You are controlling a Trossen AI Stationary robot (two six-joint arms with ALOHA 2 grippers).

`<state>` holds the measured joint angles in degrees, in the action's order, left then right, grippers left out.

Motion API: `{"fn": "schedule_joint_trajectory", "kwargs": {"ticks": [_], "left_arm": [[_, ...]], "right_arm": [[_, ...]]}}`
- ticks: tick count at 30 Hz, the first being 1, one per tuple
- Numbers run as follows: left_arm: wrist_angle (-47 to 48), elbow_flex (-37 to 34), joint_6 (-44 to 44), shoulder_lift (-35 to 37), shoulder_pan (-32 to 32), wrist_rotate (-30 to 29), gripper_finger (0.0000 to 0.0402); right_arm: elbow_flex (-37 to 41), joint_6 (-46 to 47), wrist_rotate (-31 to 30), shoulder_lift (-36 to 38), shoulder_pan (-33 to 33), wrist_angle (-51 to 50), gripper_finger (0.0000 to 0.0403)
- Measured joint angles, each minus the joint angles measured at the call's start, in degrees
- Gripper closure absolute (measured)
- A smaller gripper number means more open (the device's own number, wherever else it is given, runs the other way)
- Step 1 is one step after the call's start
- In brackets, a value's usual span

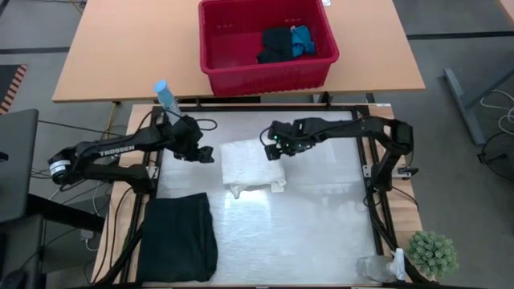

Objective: Fold Laundry from Bin
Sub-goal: Stack the white shirt on top of the black pants

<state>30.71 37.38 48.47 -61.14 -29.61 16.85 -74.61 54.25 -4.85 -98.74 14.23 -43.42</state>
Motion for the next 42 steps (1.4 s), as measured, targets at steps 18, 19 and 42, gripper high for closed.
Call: {"fn": "schedule_joint_trajectory", "kwargs": {"ticks": [18, 19, 42], "left_arm": [[-18.2, -3.0, 18.4, -9.0, 6.1, -6.8, 0.0147], [-17.6, -3.0, 18.9, -9.0, 6.7, -7.5, 0.0147], [-30.8, -2.7, 30.1, -29.0, 12.6, -10.6, 0.0148]], "right_arm": [[4.9, -5.0, 5.2, 0.0, 2.6, 9.6, 0.005], [6.0, -4.9, 5.3, 0.0, 2.6, 10.7, 0.005], [19.0, -3.1, 9.2, 0.1, 4.3, 23.6, 0.005]]}}
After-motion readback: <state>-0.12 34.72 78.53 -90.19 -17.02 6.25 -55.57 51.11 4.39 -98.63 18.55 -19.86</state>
